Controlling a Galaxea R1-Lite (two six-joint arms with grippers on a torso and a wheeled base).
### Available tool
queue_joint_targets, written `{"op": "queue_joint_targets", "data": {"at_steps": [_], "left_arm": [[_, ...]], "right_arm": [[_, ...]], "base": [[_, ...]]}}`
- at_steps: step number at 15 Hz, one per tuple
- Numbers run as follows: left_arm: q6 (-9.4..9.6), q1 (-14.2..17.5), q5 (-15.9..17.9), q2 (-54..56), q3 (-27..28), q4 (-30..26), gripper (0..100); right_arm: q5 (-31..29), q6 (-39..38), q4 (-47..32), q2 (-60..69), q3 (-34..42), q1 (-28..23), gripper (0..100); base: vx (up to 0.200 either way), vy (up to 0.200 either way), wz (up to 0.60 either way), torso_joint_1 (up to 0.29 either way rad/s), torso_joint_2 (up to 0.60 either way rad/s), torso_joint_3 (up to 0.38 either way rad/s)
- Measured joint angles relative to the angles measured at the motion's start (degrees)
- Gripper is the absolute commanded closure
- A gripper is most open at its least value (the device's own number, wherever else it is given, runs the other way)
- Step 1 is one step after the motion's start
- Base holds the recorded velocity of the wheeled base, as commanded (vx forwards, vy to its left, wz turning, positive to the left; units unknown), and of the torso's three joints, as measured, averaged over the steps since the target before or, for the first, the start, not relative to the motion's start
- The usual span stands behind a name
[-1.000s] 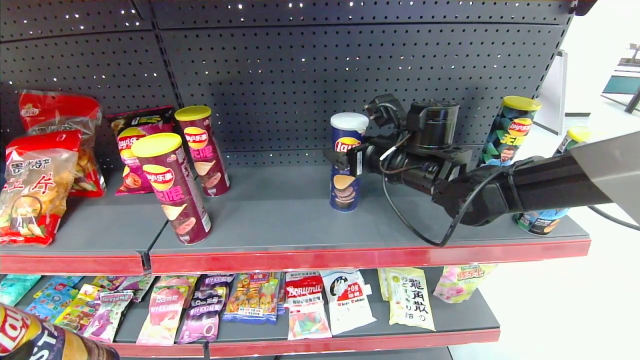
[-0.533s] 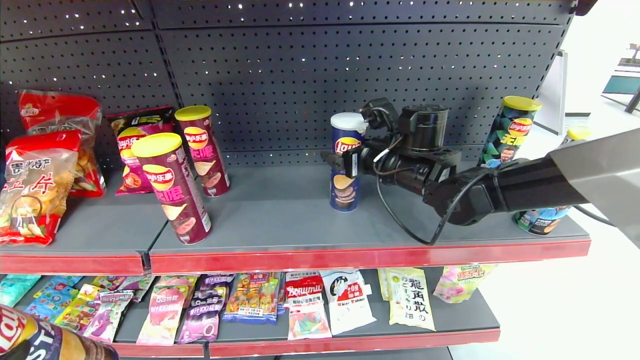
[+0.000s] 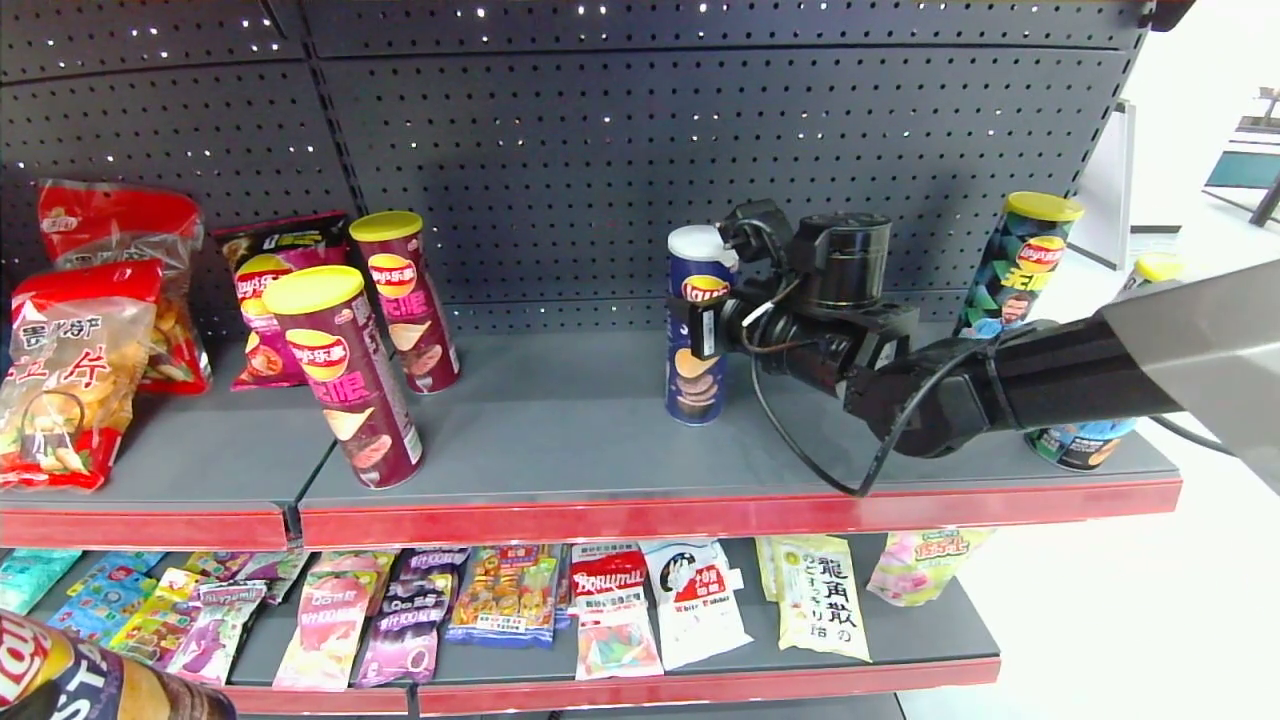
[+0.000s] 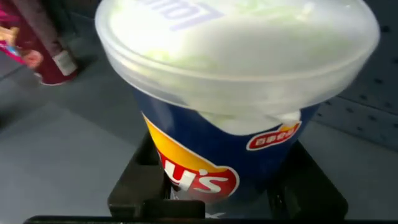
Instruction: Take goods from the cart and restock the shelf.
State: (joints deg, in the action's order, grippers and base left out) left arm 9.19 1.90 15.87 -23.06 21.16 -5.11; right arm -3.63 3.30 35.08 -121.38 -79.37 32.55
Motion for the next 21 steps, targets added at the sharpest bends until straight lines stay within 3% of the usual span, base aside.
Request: {"op": "queue_joint_targets", "data": {"at_steps": [5,9,21], "left_arm": [[0.05,0.0,0.1,0.6,-0.5,0.0,100],[0.05,0.0,0.2,0.6,-0.9,-0.1,100],[0.05,0.0,0.1,1.2,-1.6,-0.2,100]], "right_arm": [[-5.4,-0.4,0.0,8.4,10.2,4.1,100],[-5.8,-0.7,3.0,11.9,16.7,5.0,100],[-5.9,-2.5,5.8,11.5,19.2,8.1,100]], "base": [[0.0,0.0,0.0,0.0,0.0,0.0],[0.0,0.0,0.0,0.0,0.0,0.0],[0.0,0.0,0.0,0.0,0.0,0.0]]}}
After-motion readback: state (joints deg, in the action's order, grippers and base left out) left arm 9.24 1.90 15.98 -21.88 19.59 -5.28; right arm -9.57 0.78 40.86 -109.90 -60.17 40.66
